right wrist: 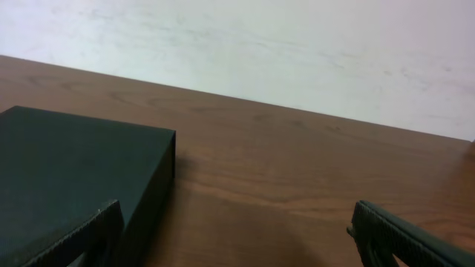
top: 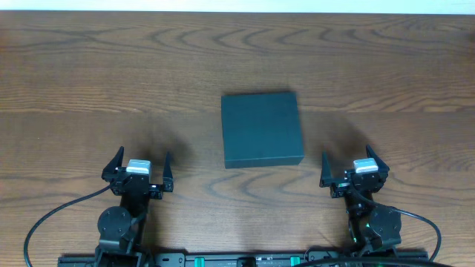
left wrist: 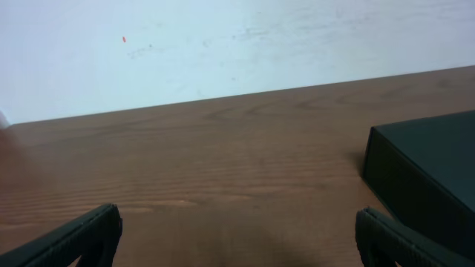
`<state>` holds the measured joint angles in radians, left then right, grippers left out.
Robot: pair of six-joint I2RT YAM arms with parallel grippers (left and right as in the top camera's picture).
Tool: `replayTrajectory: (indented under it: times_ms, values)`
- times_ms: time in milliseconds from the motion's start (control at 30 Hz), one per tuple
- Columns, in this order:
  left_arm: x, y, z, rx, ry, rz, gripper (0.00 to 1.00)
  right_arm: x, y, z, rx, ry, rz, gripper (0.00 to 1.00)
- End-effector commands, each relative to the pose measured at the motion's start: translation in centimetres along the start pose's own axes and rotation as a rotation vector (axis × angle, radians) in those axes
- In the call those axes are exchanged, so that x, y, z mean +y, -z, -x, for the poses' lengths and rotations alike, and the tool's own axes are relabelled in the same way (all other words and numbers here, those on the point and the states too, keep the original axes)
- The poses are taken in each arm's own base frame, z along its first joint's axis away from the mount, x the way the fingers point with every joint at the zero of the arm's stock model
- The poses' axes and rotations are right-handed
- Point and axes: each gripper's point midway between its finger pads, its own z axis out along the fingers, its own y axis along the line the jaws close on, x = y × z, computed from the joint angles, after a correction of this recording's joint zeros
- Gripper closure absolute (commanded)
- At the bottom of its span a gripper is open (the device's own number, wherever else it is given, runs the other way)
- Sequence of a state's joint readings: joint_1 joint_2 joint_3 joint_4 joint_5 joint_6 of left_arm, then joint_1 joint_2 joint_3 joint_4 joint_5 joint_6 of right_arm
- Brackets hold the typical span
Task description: Pack container
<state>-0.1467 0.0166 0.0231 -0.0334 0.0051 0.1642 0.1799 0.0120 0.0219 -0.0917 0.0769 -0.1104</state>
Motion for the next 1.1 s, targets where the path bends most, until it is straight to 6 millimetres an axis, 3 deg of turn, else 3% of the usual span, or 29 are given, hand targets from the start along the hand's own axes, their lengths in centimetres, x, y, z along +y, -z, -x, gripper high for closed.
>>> replayTrajectory:
  times_ms: [0,1067]
  values:
    - [-0.10,-0.06,-1.61,0.046,0.016,-0.003,0.01,0.17,0.00,-0.13,-0.001,0.007,0.007,0.01]
    - [-0.11,-0.07,-1.62,0.046,0.036,-0.002,0.01,0.17,0.00,-0.13,-0.001,0.007,0.007,0.01]
